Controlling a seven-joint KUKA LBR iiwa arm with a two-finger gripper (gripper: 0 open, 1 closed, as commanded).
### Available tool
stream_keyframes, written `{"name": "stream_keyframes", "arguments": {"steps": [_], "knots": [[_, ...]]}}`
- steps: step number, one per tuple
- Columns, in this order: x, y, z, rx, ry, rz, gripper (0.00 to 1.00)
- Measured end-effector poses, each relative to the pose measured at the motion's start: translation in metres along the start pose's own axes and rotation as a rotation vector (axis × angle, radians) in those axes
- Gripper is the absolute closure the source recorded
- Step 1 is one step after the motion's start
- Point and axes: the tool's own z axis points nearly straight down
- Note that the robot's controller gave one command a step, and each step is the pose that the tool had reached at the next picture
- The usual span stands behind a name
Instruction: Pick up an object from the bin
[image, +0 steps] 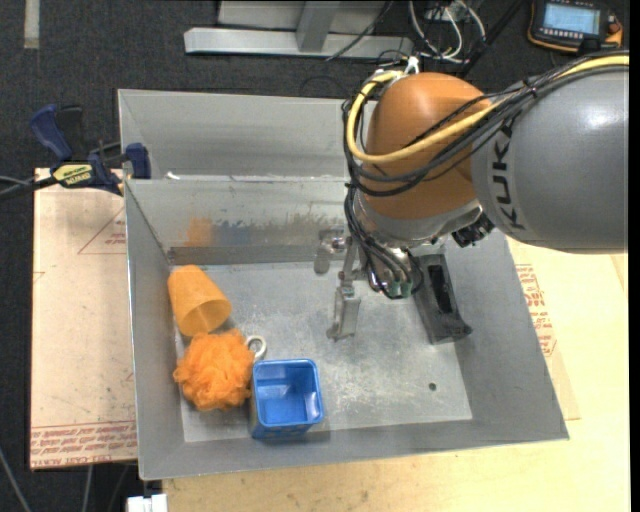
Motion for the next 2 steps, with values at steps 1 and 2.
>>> {"name": "stream_keyframes", "arguments": {"steps": [1, 2], "knots": [[-0.001, 0.0, -0.005, -0.001, -0.008, 0.002, 0.0], [0.035, 0.022, 0.043, -0.001, -0.01, -0.038, 0.0]]}}
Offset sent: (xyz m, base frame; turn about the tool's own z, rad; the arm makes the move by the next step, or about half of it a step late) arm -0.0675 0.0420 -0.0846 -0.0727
